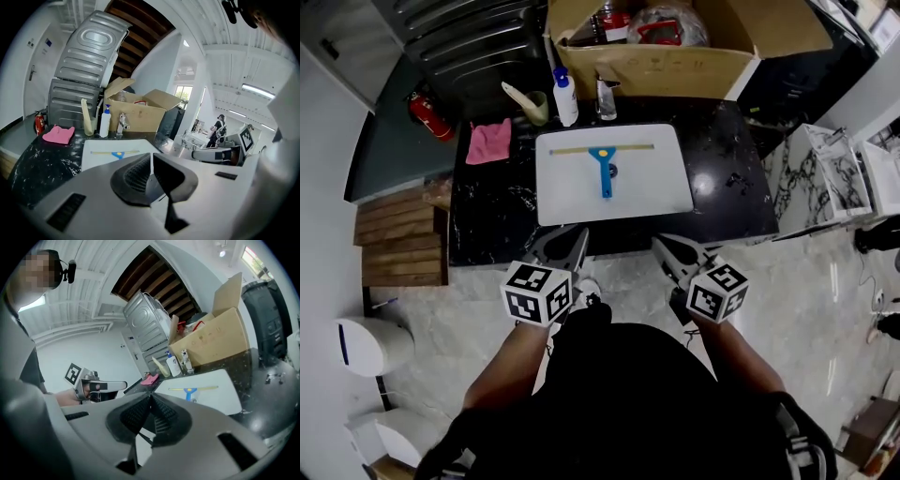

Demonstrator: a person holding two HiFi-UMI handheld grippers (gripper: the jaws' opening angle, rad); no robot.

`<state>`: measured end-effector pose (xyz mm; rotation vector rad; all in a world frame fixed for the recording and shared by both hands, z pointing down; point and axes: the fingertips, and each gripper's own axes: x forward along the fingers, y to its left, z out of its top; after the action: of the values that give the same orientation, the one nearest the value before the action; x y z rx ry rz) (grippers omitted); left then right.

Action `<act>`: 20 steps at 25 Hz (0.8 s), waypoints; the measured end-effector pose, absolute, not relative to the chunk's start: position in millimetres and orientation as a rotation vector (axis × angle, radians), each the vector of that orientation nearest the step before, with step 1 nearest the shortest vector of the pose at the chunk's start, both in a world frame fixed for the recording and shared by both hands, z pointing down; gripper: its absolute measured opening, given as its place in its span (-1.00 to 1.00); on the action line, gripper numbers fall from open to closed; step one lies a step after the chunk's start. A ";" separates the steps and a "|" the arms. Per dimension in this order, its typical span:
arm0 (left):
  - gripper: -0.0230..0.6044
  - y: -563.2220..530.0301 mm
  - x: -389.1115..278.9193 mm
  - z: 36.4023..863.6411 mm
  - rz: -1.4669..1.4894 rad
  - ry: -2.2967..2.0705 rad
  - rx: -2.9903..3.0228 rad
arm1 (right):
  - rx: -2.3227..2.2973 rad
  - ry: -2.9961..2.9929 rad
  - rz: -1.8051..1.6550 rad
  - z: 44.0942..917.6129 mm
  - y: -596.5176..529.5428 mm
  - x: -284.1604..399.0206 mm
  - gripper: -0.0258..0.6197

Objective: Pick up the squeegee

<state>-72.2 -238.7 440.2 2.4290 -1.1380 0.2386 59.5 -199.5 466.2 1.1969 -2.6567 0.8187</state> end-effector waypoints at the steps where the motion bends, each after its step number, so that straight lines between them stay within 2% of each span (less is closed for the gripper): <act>1: -0.83 -246.4 -74.5 439.5 0.236 -1.131 2.434 | 1.203 -2.650 0.815 466.1 -206.2 56.8 -0.89; 20: -0.83 -340.5 -93.0 463.8 0.320 -0.960 2.490 | 1.371 -2.620 0.752 449.7 -295.5 14.2 -0.89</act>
<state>-93.0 -340.5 463.8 2.4899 -0.9596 0.3195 14.2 -295.5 449.7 1.3705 -2.6203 0.7525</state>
